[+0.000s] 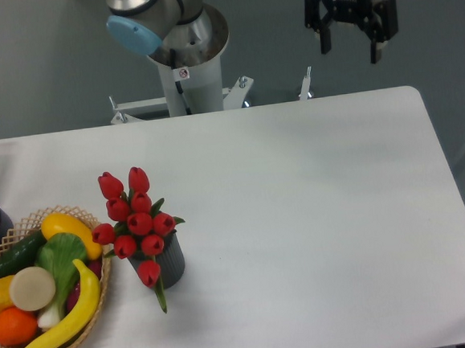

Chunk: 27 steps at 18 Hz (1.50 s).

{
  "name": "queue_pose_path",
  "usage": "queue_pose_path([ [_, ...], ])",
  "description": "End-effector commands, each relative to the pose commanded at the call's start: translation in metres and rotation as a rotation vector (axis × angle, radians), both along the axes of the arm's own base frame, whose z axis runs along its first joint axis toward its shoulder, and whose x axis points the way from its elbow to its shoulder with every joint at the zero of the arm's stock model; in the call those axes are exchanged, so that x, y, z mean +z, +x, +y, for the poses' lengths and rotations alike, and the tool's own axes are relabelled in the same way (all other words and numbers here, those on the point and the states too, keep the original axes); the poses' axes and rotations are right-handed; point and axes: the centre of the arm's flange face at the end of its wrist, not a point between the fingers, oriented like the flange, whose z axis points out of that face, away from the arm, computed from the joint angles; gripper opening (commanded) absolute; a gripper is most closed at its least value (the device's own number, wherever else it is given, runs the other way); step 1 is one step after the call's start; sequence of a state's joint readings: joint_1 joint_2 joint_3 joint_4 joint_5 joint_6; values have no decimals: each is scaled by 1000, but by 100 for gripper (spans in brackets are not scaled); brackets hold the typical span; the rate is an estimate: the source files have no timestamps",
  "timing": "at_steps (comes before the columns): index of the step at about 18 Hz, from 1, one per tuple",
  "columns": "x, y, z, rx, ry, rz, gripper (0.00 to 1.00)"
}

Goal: Pick up the flowers from the vase
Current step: 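Open the gripper wide while holding it raised above the table, then move the open gripper down toward the red tulip stems above the vase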

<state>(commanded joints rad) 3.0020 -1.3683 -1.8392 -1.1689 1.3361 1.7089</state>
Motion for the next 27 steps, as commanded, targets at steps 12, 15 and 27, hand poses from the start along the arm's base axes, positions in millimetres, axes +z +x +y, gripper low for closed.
queue_pose_path([
  [12, -9, 3, 5, -6, 10, -24, 100],
  [15, -15, 4, 10, 23, 74, -54, 100],
  [27, -32, 16, 47, 188, 204, -209, 100],
])
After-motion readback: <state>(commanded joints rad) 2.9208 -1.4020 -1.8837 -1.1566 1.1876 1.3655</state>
